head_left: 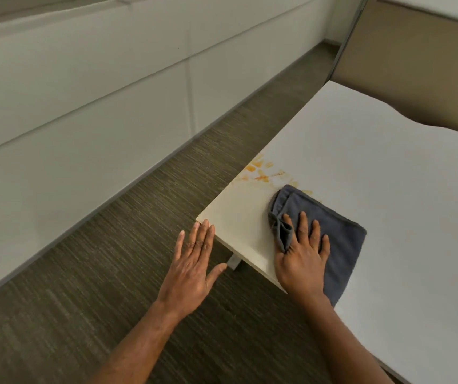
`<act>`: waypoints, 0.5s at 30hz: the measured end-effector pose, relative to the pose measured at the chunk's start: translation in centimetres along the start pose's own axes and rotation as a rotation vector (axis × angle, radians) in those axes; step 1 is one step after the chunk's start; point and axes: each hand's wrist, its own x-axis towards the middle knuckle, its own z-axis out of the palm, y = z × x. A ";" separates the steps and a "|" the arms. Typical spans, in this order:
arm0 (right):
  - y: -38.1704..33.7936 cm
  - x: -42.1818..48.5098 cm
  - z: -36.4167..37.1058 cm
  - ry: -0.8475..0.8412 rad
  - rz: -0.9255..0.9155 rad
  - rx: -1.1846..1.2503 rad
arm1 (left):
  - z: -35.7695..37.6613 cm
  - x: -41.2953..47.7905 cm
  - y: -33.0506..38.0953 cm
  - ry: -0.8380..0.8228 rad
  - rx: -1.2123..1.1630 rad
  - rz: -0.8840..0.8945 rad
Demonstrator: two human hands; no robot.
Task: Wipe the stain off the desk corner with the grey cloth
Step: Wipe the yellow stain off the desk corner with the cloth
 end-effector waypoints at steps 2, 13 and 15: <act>-1.1 2.0 -0.2 0.005 0.037 0.011 | 0.0 0.0 -0.1 -0.002 0.006 0.004; -4.5 -1.2 1.3 -0.069 -0.271 0.001 | 0.0 0.0 0.4 0.036 -0.022 -0.013; -2.6 -2.4 1.1 -0.067 -0.204 0.002 | -0.2 -0.1 0.6 0.029 -0.030 -0.029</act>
